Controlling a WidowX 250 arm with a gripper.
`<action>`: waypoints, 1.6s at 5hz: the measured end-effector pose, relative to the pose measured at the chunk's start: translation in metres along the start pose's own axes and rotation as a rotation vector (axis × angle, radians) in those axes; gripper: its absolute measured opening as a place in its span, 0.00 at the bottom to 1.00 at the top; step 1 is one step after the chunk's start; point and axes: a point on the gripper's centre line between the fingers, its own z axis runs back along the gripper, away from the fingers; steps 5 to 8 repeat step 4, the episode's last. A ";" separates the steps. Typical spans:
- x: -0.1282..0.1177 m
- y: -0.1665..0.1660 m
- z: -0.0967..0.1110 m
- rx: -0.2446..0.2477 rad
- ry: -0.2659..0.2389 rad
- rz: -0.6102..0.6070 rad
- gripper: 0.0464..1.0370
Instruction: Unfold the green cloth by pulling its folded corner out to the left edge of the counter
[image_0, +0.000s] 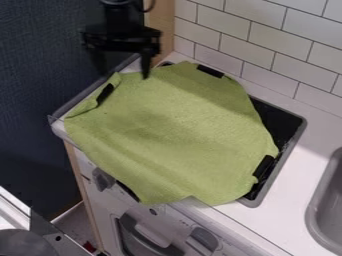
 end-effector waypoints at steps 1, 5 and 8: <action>0.004 -0.033 0.011 -0.048 -0.026 -0.069 0.96; -0.039 -0.161 -0.002 -0.145 0.128 -0.322 0.96; -0.039 -0.161 -0.002 -0.145 0.128 -0.322 0.96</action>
